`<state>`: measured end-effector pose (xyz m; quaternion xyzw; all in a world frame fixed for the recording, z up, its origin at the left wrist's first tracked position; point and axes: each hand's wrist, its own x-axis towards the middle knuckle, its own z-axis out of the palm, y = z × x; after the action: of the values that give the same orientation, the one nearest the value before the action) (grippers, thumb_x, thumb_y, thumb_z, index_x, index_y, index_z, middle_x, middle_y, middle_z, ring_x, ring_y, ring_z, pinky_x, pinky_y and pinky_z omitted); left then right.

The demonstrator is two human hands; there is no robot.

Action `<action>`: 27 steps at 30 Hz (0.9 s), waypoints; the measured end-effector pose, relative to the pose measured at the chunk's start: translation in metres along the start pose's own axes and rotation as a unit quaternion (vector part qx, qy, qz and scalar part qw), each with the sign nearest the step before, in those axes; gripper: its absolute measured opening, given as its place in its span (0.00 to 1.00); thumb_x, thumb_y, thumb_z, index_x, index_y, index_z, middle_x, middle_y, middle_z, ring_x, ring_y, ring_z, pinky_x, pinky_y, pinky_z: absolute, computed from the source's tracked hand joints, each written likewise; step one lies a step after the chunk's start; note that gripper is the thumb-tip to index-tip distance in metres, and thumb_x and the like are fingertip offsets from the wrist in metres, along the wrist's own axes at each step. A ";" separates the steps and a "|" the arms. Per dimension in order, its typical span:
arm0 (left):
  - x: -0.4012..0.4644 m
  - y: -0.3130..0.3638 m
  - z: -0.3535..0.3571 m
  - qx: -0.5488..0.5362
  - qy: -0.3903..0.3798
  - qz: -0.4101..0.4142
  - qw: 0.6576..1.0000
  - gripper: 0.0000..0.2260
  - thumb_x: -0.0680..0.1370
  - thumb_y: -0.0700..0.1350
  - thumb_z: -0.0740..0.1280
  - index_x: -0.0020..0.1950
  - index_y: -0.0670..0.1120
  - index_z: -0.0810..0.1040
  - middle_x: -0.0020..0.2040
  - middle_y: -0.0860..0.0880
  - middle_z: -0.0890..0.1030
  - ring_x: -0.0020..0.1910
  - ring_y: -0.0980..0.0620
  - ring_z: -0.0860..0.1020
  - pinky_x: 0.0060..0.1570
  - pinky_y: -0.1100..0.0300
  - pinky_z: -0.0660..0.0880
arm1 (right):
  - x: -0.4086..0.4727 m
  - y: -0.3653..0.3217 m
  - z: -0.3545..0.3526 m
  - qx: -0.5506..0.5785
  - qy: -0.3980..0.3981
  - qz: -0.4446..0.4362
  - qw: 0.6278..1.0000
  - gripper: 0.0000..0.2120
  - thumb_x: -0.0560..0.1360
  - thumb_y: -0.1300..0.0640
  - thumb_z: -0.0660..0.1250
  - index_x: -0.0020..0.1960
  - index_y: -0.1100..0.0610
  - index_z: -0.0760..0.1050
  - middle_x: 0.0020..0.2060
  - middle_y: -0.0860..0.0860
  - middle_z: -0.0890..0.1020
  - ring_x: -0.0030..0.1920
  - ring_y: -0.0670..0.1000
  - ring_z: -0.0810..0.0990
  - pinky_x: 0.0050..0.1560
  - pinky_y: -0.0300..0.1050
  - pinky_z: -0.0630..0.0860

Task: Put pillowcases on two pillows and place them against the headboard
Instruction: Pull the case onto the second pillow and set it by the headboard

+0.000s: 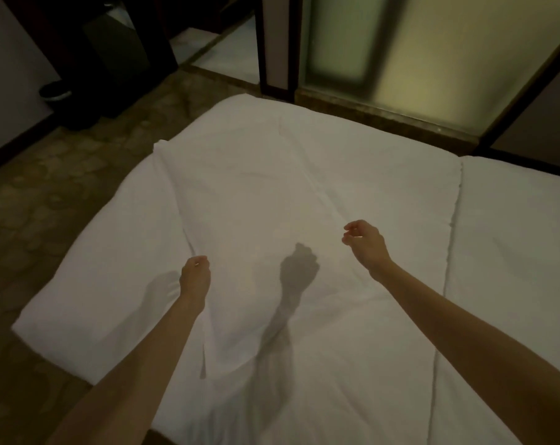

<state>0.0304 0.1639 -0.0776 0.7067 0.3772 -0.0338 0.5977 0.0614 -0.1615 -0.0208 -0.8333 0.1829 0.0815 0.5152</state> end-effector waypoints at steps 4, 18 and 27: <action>0.052 0.007 0.010 -0.005 -0.002 -0.036 0.999 0.16 0.79 0.42 0.61 0.65 0.38 0.71 0.52 0.40 0.75 0.42 0.48 0.72 0.44 0.58 0.68 | 0.050 -0.008 0.030 -0.008 -0.015 0.018 1.000 0.16 0.72 0.63 0.66 0.60 0.58 0.74 0.55 0.58 0.78 0.51 0.55 0.76 0.44 0.42 0.69; 0.230 0.003 0.066 -0.015 0.001 -0.121 0.993 0.47 0.69 0.59 0.73 0.77 0.45 0.48 0.75 0.41 0.63 0.70 0.40 0.67 0.68 0.41 0.66 | 0.231 0.008 0.121 -0.141 -0.013 0.138 0.980 0.41 0.71 0.40 0.68 0.75 0.56 0.54 0.72 0.62 0.64 0.71 0.64 0.65 0.69 0.63 0.64; 0.227 -0.010 0.076 -0.082 -0.025 -0.066 0.994 0.28 0.69 0.45 0.76 0.68 0.42 0.73 0.66 0.43 0.77 0.61 0.48 0.77 0.65 0.51 0.72 | 0.240 0.036 0.143 -0.076 -0.076 0.145 0.984 0.34 0.65 0.31 0.68 0.54 0.60 0.74 0.58 0.59 0.79 0.51 0.57 0.80 0.49 0.51 0.75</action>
<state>0.2172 0.2095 -0.2206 0.6282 0.4090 -0.0598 0.6592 0.2757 -0.1020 -0.1933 -0.8262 0.2553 0.2320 0.4454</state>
